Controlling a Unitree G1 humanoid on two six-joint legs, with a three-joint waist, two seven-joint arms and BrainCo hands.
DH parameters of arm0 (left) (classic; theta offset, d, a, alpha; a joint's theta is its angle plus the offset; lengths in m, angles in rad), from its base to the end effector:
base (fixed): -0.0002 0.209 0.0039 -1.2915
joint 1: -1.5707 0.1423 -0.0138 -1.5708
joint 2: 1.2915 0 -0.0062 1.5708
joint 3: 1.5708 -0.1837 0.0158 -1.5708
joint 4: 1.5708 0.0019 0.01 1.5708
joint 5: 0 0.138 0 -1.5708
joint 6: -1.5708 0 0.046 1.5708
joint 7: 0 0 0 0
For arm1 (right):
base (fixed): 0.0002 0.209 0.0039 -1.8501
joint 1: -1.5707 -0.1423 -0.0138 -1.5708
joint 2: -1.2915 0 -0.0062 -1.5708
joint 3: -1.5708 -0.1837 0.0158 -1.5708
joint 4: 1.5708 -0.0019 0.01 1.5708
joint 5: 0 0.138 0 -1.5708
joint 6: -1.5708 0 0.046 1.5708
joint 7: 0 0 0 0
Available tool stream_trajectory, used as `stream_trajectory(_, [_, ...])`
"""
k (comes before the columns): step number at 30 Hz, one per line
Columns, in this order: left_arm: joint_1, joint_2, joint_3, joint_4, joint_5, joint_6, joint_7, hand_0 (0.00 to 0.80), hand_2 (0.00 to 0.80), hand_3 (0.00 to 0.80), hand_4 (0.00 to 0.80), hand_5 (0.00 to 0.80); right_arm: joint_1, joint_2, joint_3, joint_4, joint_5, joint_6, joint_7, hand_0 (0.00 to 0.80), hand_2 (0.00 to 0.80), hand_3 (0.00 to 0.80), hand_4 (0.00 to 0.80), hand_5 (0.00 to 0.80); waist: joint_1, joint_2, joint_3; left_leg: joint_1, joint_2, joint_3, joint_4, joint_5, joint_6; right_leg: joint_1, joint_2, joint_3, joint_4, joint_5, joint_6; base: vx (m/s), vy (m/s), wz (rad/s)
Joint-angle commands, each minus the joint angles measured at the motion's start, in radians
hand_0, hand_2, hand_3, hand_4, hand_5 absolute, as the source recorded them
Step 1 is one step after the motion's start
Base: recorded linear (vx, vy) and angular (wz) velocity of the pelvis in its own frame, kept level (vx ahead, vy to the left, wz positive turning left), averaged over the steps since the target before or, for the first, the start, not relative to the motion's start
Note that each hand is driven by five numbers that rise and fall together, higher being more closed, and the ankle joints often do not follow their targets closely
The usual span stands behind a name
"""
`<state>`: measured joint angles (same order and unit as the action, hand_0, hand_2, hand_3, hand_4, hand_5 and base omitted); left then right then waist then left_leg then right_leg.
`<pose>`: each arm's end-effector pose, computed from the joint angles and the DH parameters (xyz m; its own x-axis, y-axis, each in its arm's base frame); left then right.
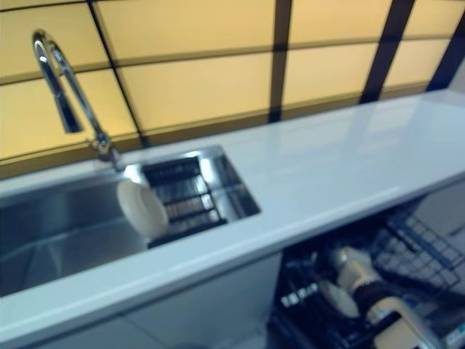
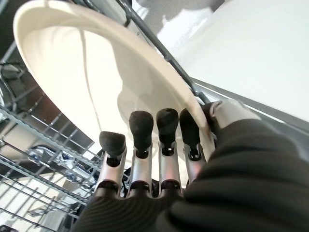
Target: Take plates into dishwasher
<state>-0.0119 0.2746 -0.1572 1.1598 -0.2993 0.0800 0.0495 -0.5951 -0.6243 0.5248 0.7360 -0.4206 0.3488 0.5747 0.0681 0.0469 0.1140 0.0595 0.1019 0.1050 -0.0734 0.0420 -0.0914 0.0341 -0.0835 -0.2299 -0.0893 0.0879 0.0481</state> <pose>0.0844 0.2325 -0.1098 0.3255 0.2314 -0.9168 -0.1320 0.9712 0.1983 0.2918 -0.2516 0.0614 0.5843 -0.0949 -0.8060 -0.7262 0.3822 -0.5715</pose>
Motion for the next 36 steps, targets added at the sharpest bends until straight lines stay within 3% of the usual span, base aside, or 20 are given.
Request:
stream_trajectory(1, [-0.076,0.019,-0.056,0.030,-0.035,-0.030,-0.005,0.000,0.000,0.000,0.000,0.000,-0.150,0.032,0.061,0.094,-0.040,0.009,-0.028,0.800,0.800,0.800,0.800,0.800,0.016,-0.058,0.022,-0.040,-0.044,-0.044,-0.014,0.037,0.019,0.020,-0.040,0.014,0.019,-0.015,0.024,0.000,0.000,0.00])
stream_trajectory(16, [-0.087,0.017,-0.072,0.023,-0.049,-0.041,-0.010,0.000,0.000,0.000,0.000,0.000,-0.184,0.026,0.078,0.160,-0.094,0.008,-0.041,0.800,0.800,0.800,0.800,0.800,0.020,-0.046,0.038,-0.053,-0.049,-0.048,-0.014,0.039,0.019,0.006,-0.045,0.016,0.021,-0.013,0.023,-0.005,0.002,0.02])
stream_trajectory(28, [-0.083,0.026,-0.061,0.025,-0.036,-0.029,-0.011,0.000,0.000,0.000,0.000,0.000,-0.193,-0.038,0.072,0.137,-0.130,0.017,-0.015,0.800,0.800,0.800,0.800,0.800,0.013,-0.064,0.023,-0.042,-0.039,-0.039,-0.014,0.037,0.018,0.015,-0.037,0.023,0.018,-0.014,0.026,0.000,0.000,0.00])
stream_trajectory(29, [-0.081,0.026,-0.059,0.024,-0.034,-0.028,-0.011,0.000,0.000,0.000,0.000,0.000,-0.194,-0.046,0.068,0.133,-0.133,0.012,-0.037,0.041,0.041,0.041,0.041,0.041,0.012,-0.067,0.020,-0.040,-0.038,-0.037,-0.014,0.038,0.018,0.017,-0.035,0.025,0.018,-0.013,0.026,0.000,0.000,0.00])
stream_trajectory(36, [-0.075,0.031,-0.046,0.025,-0.026,-0.020,-0.009,0.000,0.000,0.000,0.000,0.000,-0.190,-0.070,0.045,0.077,-0.122,0.034,-0.016,0.000,0.000,0.000,0.000,0.000,0.002,-0.076,0.009,-0.027,-0.033,-0.028,-0.014,0.034,0.018,0.024,-0.032,0.031,0.015,-0.013,0.029,0.000,0.000,0.00])
